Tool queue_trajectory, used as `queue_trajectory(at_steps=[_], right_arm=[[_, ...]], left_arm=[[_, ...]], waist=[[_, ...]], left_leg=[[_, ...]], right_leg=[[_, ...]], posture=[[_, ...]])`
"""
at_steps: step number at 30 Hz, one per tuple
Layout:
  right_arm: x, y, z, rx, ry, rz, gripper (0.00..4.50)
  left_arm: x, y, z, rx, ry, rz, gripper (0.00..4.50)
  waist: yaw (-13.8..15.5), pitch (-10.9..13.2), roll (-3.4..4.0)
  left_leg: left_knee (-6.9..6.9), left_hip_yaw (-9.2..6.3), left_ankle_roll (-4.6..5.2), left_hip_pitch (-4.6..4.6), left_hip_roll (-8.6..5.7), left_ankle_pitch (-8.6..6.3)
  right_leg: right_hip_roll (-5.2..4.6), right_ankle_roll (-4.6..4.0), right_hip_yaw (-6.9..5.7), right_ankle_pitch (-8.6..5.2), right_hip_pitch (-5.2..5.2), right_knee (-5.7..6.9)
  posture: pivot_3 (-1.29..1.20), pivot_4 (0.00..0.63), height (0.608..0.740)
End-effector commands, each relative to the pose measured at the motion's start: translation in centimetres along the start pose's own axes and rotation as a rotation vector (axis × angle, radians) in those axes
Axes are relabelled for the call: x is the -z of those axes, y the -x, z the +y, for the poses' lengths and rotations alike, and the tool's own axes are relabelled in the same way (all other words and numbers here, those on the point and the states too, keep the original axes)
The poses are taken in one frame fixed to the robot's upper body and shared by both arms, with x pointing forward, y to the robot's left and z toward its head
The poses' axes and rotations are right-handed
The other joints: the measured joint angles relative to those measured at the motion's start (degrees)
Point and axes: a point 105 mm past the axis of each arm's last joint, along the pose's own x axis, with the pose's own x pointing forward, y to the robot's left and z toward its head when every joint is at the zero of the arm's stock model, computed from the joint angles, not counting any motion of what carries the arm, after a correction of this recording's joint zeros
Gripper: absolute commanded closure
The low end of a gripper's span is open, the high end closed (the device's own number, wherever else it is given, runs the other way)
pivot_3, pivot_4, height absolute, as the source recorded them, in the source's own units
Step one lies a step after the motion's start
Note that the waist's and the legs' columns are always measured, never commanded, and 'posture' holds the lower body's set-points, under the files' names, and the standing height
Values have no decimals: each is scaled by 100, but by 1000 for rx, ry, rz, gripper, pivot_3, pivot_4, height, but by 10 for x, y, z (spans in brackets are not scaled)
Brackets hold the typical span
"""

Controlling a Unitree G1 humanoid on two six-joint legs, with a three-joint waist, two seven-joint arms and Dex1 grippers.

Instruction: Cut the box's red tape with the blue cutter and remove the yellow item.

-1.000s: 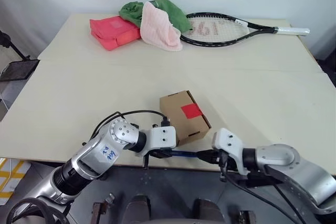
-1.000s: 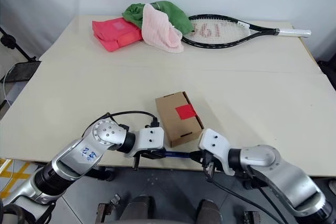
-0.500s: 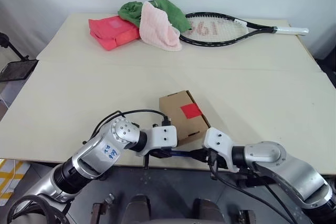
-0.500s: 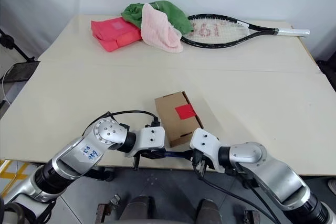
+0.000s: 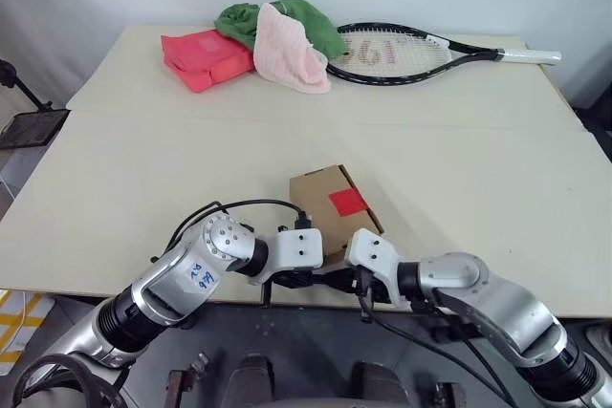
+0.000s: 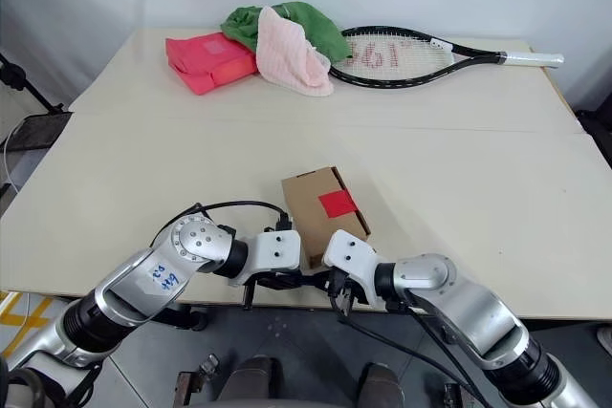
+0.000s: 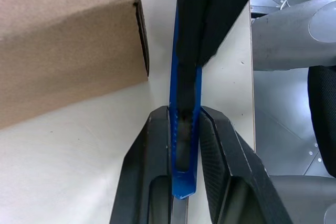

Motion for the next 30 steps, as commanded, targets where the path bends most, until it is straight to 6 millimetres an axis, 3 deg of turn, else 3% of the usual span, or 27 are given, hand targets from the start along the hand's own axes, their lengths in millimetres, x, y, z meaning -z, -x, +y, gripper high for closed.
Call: queue_trajectory(at_steps=[1, 4, 6, 10, 12, 14, 16, 19, 25, 30], right_arm=[[0, 7, 7, -15, -41, -18, 4465], [-15, 29, 10, -30, -86, -98, 4465], [-23, 52, 16, -76, -182, -131, 4117], [-42, 101, 28, -174, -348, -167, 2947], [-48, 112, 25, -132, -411, -148, 2287], [-44, 122, 18, -49, -514, -18, 1678], [-44, 125, 14, -2, -574, 35, 1086], [-54, 117, -2, 19, -598, -53, 101], [-65, 96, -21, -4, -663, -163, 43], [-62, 89, -21, -42, -676, -117, 43]], left_arm=[[0, 1, -3, 3, -86, 0, 4075], [1, 9, -1, -6, -164, -44, 4075], [-7, 18, -2, -5, -264, -146, 4075], [-20, 42, -7, -11, -433, -335, 4075], [-27, 48, -4, -45, -469, -395, 4075], [-42, 53, 7, -141, -527, -451, 4075], [-49, 53, 10, -164, -547, -477, 4075], [-54, 46, 11, -144, -562, -476, 4075], [-62, 37, 11, -130, -575, -496, 4075], [-63, 32, 12, -125, -570, -501, 4075]], waist=[[6, 0, 0], [3, 1, 0], [-3, 4, 3], [-9, 9, 6], [-8, 9, 5], [11, 13, 15], [2, 18, 3], [-58, 7, -27], [-56, 12, -22], [-7, 17, -14]], left_leg=[[0, 0, 0, 0, 0, 0], [-1, 0, -2, -14, 0, -3], [0, 0, -2, -21, 0, -3], [-1, 0, 0, -25, 4, -5], [-2, 1, 4, -23, 4, -7], [0, 1, 6, -22, 4, -8], [14, 2, 16, -24, 4, -15], [11, 2, 15, -19, 7, -16], [13, 4, 12, -28, 7, -17], [18, 4, 12, -35, 7, -17]], right_leg=[[0, 0, 0, 0, 0, 0], [0, 0, -1, 0, -13, -4], [0, 0, -1, 1, -19, -4], [1, -2, -2, 2, -25, -3], [1, -3, -3, 2, -20, -6], [0, -3, -3, 3, -18, -8], [-1, -3, -3, 5, -10, -13], [3, -1, -3, 7, -10, -16], [3, 8, -2, 11, -15, -26], [2, 8, -3, 12, -19, -26]], posture=[[0, 150, 740], [0, 150, 740], [0, 150, 740], [0, 150, 740], [0, 150, 740], [0, 150, 740], [0, 150, 740], [0, 150, 740], [0, 150, 740], [0, 150, 740]])
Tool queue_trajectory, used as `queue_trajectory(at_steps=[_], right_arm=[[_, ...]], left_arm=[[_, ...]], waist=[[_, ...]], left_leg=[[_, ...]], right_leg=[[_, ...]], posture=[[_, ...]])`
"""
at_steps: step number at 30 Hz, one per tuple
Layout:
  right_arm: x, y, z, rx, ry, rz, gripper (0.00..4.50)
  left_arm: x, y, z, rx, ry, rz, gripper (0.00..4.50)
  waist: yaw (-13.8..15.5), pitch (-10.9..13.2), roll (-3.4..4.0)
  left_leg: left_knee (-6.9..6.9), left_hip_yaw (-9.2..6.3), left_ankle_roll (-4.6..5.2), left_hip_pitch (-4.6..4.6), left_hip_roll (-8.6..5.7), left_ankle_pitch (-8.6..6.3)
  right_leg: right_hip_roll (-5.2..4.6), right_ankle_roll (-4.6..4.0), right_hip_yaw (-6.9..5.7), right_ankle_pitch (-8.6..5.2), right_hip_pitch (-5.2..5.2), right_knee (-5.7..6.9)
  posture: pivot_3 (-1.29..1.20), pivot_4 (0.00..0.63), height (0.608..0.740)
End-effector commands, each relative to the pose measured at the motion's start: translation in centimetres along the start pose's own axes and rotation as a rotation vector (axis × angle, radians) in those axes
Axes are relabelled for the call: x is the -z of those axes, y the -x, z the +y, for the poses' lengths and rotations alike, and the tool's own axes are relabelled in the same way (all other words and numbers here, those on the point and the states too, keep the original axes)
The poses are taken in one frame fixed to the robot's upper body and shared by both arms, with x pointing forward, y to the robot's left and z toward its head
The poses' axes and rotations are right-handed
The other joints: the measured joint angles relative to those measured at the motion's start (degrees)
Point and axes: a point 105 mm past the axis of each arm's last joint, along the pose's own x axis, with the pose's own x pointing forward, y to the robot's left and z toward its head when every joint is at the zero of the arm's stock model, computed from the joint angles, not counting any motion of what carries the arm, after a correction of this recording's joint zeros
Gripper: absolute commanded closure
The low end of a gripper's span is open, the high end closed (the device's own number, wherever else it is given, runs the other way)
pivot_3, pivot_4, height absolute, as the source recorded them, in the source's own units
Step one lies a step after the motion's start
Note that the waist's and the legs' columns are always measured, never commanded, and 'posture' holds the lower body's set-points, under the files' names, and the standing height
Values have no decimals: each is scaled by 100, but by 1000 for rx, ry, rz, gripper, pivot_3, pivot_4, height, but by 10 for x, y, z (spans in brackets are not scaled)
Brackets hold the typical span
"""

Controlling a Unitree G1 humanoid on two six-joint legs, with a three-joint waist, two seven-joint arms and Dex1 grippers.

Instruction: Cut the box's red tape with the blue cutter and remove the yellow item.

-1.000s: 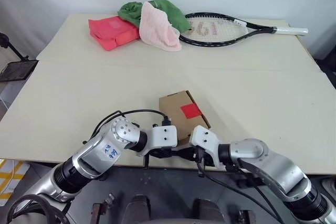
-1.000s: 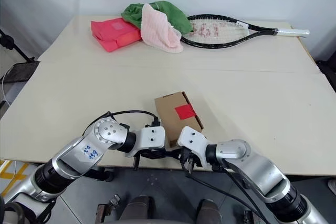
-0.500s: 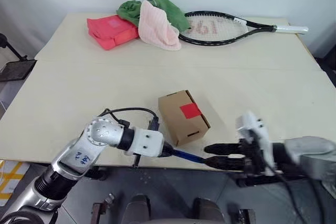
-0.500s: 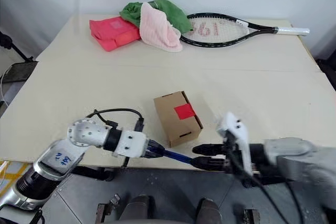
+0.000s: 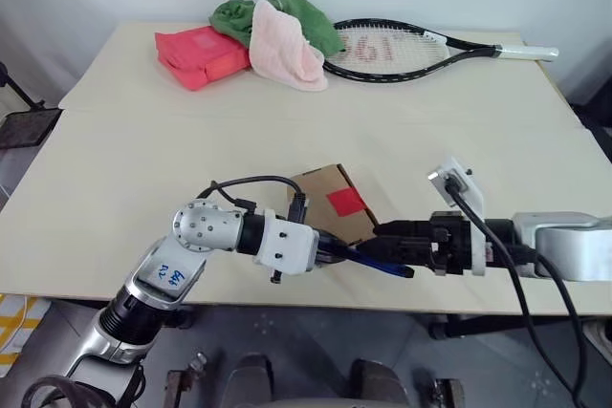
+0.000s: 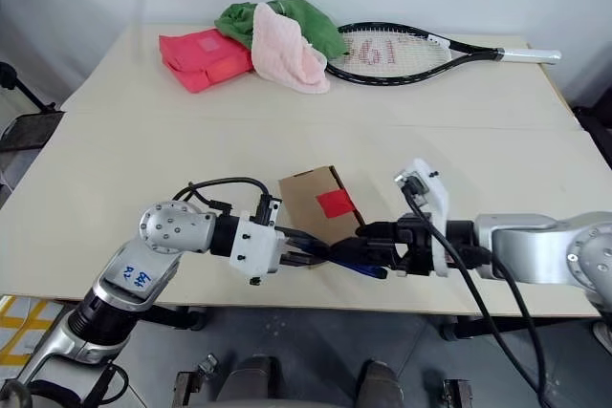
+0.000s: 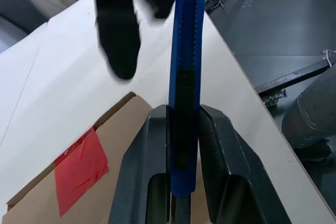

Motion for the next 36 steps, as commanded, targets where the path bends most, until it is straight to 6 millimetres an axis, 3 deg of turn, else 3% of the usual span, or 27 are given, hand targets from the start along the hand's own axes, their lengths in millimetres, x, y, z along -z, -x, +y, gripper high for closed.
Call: queue_trajectory(at_steps=[1, 7, 17, 25, 28, 36], right_arm=[[8, -1, 2, -29, -13, 80, 43], [21, -4, 3, -58, -48, 135, 43], [7, -17, -10, -5, -93, 27, 43], [7, -23, -12, 11, -115, -6, 43], [7, -24, -12, 16, -119, -13, 665], [11, -25, -10, 1, -117, -3, 3444]], left_arm=[[-5, -3, 3, -10, -29, -11, 4075], [-6, -6, 4, -22, -27, -9, 4075], [-7, -11, 4, -20, -21, -2, 4075], [-8, -10, 6, -19, -22, 6, 4075], [-9, -10, 9, -20, -25, 5, 4075], [-12, -13, 13, -25, -33, 1, 4075]], waist=[[0, 0, 0], [-3, 0, 1], [-2, 0, 1], [2, 0, 1], [1, 0, 1], [1, 0, 1]], left_leg=[[1, 0, 0, 0, 0, 0], [-1, 0, 1, -1, 0, -1], [-1, 0, 1, -1, 0, 0], [0, 1, 1, -2, 0, -1], [-2, 1, 1, -2, 0, 0], [-2, 1, 1, -2, 0, -1]], right_leg=[[0, 0, 0, 0, 0, 0], [1, -1, 0, 0, -2, 0], [1, -1, 0, 0, -4, 2], [0, -1, 0, 0, -3, 2], [1, -1, 0, 0, -4, 2], [0, -1, 0, 0, -5, 2]], posture=[[0, 150, 740], [0, 150, 740], [0, 150, 740], [0, 150, 740], [0, 150, 740], [0, 150, 740]])
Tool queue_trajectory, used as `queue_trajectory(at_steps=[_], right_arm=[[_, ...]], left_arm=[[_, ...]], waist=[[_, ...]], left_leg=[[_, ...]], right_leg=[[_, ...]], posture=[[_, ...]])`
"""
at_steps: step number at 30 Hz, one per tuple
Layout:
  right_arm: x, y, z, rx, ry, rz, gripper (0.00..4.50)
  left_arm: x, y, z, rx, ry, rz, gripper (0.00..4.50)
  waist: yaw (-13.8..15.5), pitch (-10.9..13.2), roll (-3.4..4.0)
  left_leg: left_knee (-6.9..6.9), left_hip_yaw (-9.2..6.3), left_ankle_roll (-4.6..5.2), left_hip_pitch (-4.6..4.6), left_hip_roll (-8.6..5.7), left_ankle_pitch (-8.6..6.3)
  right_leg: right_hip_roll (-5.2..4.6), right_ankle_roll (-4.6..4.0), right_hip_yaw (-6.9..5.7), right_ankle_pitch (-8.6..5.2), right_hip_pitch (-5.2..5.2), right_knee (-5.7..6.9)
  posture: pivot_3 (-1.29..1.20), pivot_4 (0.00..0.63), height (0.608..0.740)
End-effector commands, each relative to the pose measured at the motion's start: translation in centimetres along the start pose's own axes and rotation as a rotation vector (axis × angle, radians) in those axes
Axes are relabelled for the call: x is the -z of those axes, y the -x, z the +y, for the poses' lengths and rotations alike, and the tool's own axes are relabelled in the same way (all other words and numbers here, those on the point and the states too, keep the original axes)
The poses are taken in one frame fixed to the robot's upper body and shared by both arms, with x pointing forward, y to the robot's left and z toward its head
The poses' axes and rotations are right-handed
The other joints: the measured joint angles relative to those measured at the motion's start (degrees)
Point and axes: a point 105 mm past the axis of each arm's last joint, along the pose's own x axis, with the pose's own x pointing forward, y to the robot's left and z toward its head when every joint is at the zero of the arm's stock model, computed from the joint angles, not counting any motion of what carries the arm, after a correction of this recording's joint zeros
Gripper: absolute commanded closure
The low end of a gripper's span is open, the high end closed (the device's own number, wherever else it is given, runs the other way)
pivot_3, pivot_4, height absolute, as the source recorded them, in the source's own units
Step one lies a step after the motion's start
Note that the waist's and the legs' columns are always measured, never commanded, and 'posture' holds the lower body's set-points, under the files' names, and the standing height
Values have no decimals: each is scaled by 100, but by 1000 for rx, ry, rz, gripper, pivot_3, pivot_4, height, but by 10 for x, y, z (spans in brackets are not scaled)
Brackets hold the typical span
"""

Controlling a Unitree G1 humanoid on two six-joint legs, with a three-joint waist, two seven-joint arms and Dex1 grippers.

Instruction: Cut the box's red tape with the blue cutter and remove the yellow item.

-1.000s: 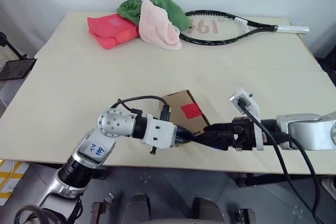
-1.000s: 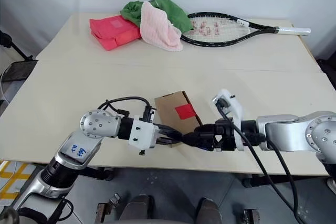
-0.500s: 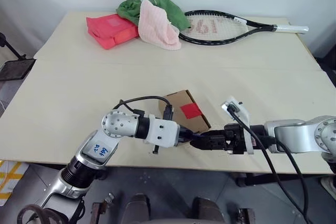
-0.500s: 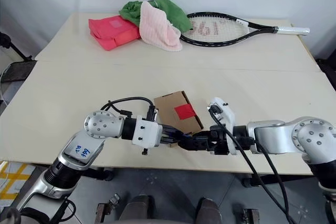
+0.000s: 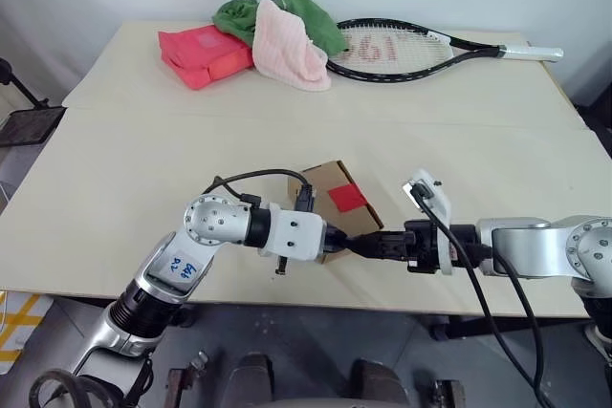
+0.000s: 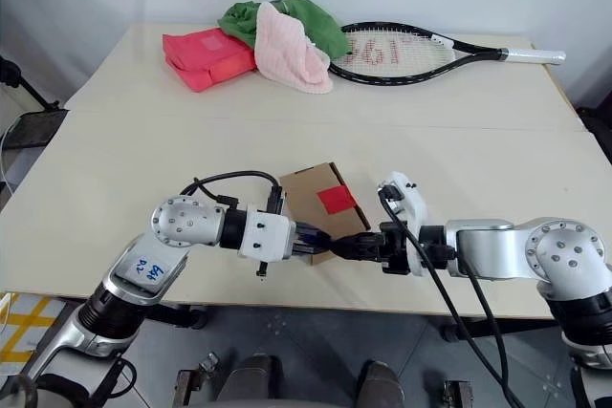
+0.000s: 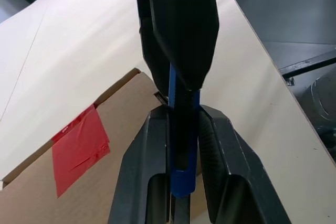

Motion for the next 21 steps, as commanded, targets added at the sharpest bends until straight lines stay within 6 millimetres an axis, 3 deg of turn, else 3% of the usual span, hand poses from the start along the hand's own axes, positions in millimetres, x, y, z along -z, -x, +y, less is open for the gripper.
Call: queue_trajectory(at_steps=[1, 3, 13, 19, 21], right_arm=[[-1, 0, 7, -28, 13, -13, 3775], [0, 0, 7, -32, 13, -12, 4351], [3, 4, 9, -61, 10, 0, 4360], [-2, 25, 28, -174, 79, -4, 4364], [-2, 40, 34, -208, 106, 9, 4364]], left_arm=[[-24, -5, 3, 2, -80, -78, 4075], [-24, -6, 4, 1, -81, -79, 4075], [-26, -2, 4, -9, -44, -96, 4075], [-31, 23, 8, -42, 157, -167, 2219], [-41, 47, 7, -11, 272, -267, 1604]], waist=[[-1, 0, 0], [2, 0, 0], [3, 0, 0], [-5, 2, 3], [-8, 3, 4]], left_leg=[[0, 0, 0, 0, 0, 0], [0, 0, 0, 0, 0, 0], [0, 0, 0, 0, 0, 0], [-2, 0, 0, -2, 0, 0], [-6, 0, 0, 1, 0, 0]], right_leg=[[0, 0, 0, 0, 0, 0], [0, 0, 0, 0, 0, 0], [0, 0, 0, 0, 0, 0], [0, 0, 1, 0, -2, 1], [0, 0, 1, 0, -3, 1]], posture=[[0, 150, 740], [0, 150, 740], [0, 150, 740], [0, 150, 740], [0, 150, 740]])
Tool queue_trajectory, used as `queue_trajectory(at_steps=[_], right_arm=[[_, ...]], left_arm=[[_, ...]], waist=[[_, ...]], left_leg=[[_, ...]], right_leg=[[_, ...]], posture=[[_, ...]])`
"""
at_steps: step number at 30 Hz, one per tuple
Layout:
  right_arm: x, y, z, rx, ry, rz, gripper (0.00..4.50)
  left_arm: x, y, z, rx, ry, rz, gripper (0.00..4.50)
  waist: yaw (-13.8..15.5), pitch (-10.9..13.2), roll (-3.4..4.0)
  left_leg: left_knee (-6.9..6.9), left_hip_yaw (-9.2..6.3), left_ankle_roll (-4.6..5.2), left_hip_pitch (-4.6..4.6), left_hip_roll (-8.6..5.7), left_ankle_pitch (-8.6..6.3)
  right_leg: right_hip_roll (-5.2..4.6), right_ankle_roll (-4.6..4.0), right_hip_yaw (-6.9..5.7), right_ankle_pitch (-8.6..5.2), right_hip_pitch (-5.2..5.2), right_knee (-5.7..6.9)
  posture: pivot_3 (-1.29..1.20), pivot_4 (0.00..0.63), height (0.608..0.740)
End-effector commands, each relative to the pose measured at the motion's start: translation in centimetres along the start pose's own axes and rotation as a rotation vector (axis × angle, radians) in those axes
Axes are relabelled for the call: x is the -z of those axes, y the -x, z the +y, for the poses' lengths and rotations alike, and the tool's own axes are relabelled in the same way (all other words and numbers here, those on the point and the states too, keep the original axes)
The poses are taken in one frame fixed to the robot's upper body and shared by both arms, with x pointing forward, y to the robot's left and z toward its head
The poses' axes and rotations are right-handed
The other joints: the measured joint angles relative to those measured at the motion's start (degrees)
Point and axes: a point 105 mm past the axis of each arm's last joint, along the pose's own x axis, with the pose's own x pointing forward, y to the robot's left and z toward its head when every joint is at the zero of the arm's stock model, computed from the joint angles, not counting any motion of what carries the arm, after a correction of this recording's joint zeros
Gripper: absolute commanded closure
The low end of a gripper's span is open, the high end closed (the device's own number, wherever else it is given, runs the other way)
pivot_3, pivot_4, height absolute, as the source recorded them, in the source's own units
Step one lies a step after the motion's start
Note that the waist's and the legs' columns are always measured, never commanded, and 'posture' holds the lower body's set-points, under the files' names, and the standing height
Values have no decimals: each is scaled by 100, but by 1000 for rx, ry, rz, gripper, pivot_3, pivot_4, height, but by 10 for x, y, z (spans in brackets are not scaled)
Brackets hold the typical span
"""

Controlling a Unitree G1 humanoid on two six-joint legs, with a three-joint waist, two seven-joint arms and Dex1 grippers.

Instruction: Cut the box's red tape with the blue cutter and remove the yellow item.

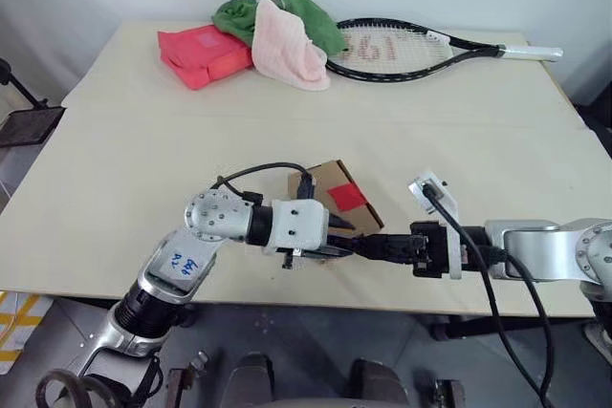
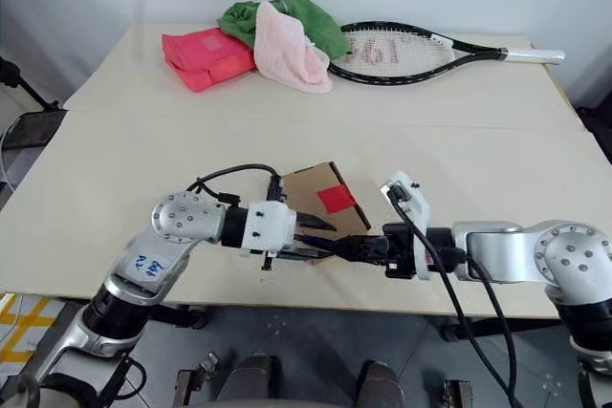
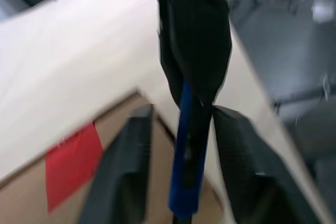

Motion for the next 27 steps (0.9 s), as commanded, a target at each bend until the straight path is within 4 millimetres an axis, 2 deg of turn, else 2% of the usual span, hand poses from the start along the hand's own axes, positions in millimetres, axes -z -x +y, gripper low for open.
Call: queue_trajectory(at_steps=[1, 2, 6, 10, 13, 15, 18, 20, 22, 26, 27], right_arm=[[-4, 24, 23, -89, 76, 6, 4364], [-5, 31, 25, -82, 83, 6, 4364], [-10, 54, 19, 10, 80, -36, 4364], [-13, 76, 13, 112, 74, -101, 4364], [-13, 96, 6, 249, 81, -154, 4364], [-13, 111, 4, 334, 138, -228, 4364], [-5, 130, -7, 461, 124, -278, 4364], [-4, 135, -13, 538, 149, -269, 4364], [-10, 133, -13, 557, 192, -275, 4364], [-26, 120, -12, 639, 349, -200, 4364], [-32, 112, -8, 632, 390, -171, 4364]], left_arm=[[-27, 37, -1, 24, 134, -150, 1266], [-30, 49, 3, 6, 177, -169, 996], [-27, 85, 29, -113, 319, -202, 996], [-11, 100, 47, -218, 368, -202, 996], [14, 97, 42, -200, 419, -149, 1530], [28, 92, 39, -209, 421, -125, 2154], [44, 87, 35, -200, 411, -73, 3129], [50, 83, 38, -210, 410, -71, 3791], [54, 76, 39, -199, 398, -59, 4430], [60, 67, 38, -166, 357, -11, 4469], [60, 63, 40, -161, 345, -5, 4469]], waist=[[-7, 2, 2], [-16, 2, 2], [-9, 2, 2], [37, 4, -3], [36, 6, -7], [43, 5, -8], [57, 5, -9], [51, 5, -9], [32, 5, -9], [-39, 5, -4], [-47, 5, -4]], left_leg=[[-2, 0, 0, -1, 0, 0], [-2, 0, 0, -1, 0, 0], [0, 0, 0, 2, 1, 0], [8, 0, 0, 1, 0, -1], [3, 0, 0, 1, 0, -1], [-2, 1, 0, 2, 0, -1], [-8, 1, 0, 2, 0, -1], [-4, 3, 0, 2, 0, -1], [-2, 4, 0, 3, 0, -1], [-5, 5, 0, 5, 0, -1], [-10, 8, 0, 5, 0, 0]], right_leg=[[0, 0, 0, 0, -3, 1], [0, 0, 1, 0, -4, 3], [0, 0, 1, 0, -1, 5], [-1, 0, 0, 0, 4, 3], [0, 0, -1, 0, 5, 2], [0, 0, -1, 0, 4, -1], [2, 0, -3, 0, 3, -7], [1, 0, -1, 0, 3, -7], [1, -3, 1, 2, 3, -5], [1, -3, 5, 2, 1, -3], [1, -3, 6, 3, -3, -3]], posture=[[0, 150, 740], [0, 150, 740], [0, 150, 740], [0, 150, 740], [0, 150, 740], [0, 150, 740], [0, 150, 740], [0, 150, 740], [0, 150, 740], [0, 150, 740], [0, 150, 740]])
